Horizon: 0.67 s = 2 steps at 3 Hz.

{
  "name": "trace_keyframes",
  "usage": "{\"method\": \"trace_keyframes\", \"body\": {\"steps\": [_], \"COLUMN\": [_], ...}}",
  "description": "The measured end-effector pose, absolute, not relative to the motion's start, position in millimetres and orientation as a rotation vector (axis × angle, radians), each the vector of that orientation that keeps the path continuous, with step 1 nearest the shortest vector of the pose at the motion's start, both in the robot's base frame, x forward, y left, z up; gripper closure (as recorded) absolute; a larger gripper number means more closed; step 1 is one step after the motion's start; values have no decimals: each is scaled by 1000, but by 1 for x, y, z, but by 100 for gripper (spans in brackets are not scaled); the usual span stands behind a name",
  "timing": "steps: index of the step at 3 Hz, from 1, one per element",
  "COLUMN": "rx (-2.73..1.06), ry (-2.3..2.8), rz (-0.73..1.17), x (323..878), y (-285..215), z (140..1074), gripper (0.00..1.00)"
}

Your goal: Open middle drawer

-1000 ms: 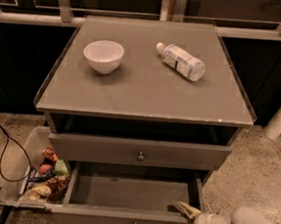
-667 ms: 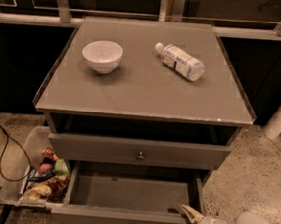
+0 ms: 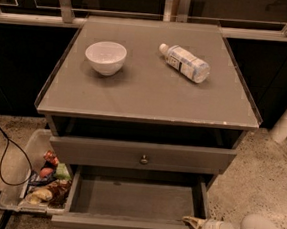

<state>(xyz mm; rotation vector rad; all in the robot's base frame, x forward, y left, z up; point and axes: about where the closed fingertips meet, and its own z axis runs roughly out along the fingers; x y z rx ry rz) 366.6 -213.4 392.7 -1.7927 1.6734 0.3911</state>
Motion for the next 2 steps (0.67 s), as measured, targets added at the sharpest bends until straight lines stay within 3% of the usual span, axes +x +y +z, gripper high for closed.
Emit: {"method": "trace_keyframes", "body": {"steps": [1, 2], "rx": [-1793, -1790], "ry": [1673, 1673], "rz": [391, 393], "x": [368, 364], "y": [-213, -213], "z": [394, 393], "gripper": [100, 100]}}
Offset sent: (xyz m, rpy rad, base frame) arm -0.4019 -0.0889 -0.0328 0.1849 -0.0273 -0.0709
